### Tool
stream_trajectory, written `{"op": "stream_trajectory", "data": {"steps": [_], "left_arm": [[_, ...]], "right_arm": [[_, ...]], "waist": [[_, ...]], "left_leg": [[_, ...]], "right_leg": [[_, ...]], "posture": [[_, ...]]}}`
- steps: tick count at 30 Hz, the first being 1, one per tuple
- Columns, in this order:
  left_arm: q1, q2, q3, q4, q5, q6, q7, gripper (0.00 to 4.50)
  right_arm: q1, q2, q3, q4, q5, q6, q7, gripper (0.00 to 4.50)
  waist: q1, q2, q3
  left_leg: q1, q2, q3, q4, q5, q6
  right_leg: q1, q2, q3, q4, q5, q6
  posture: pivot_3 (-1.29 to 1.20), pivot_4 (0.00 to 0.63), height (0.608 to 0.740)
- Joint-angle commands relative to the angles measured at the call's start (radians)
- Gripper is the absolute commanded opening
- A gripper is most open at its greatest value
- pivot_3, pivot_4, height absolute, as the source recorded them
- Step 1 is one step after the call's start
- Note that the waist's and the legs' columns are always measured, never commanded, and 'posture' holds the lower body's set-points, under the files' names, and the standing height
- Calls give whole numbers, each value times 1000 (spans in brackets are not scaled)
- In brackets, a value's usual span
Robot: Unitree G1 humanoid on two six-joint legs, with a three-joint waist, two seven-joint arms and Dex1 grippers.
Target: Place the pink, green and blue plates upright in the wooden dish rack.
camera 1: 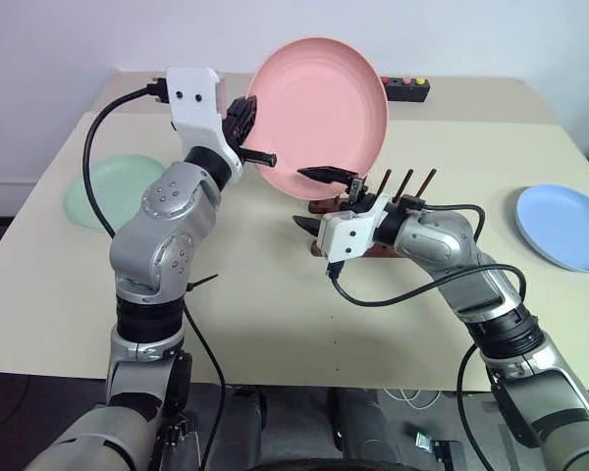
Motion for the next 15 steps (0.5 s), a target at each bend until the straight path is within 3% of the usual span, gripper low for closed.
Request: {"op": "stream_trajectory", "data": {"steps": [1,3,9,15], "left_arm": [[-33,-8,1,-59,7,4,-5,0],[-36,-13,8,-59,2,6,-7,0],[-34,-24,18,-62,3,13,-12,0],[-32,-54,49,-57,-16,13,-5,0]], "right_arm": [[-22,6,-16,0,-23,-5,-25,3607],[-24,5,-18,6,-37,-5,-30,3055],[-24,4,-23,10,-61,-11,-46,42],[-31,0,-26,17,-82,-28,-66,42]], "waist": [[0,0,0],[-2,0,0],[-2,0,0],[-1,0,0]], "left_leg": [[0,0,0,0,0,0],[0,0,0,0,0,0],[0,0,0,0,0,0],[0,0,0,0,0,0]], "right_leg": [[0,0,0,0,0,0],[0,0,0,0,0,0],[0,0,0,0,0,0],[0,0,0,0,0,0]], "posture": [[0,150,734],[0,150,734],[0,150,734],[0,150,734]]}}
